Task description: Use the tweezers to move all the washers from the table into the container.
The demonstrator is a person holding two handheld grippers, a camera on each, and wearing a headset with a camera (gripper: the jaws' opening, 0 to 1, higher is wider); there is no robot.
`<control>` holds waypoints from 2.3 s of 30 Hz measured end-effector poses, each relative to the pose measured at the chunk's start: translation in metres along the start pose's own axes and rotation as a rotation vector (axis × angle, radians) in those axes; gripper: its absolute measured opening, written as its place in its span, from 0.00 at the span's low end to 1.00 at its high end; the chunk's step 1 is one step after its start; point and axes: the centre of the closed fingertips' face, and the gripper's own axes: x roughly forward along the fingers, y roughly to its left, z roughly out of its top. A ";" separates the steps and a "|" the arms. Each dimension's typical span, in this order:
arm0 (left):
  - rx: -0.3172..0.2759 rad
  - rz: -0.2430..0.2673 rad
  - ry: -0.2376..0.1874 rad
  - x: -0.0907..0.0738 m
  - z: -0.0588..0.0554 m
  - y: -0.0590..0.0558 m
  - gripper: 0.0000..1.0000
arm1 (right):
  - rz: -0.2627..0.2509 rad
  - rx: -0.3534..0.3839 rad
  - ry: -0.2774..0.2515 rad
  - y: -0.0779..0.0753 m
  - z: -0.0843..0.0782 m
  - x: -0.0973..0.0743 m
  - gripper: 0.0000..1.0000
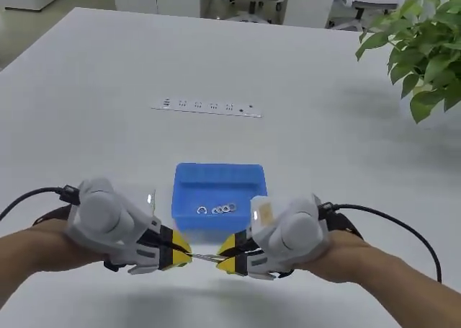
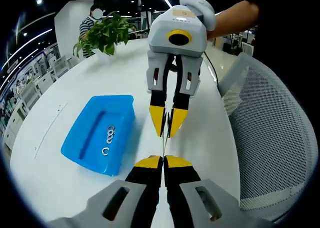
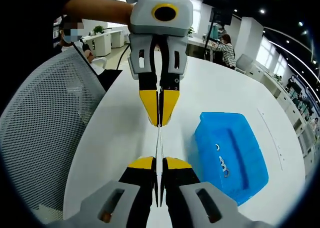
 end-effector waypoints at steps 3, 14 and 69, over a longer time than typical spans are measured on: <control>0.002 -0.003 0.012 0.003 -0.004 0.000 0.05 | 0.000 -0.003 0.011 0.001 -0.004 0.004 0.08; -0.002 -0.033 0.072 0.014 -0.023 -0.005 0.05 | 0.013 0.001 0.040 0.009 -0.012 0.014 0.08; -0.074 -0.047 0.137 0.017 -0.049 -0.010 0.16 | 0.002 -0.037 0.064 0.010 -0.015 0.022 0.16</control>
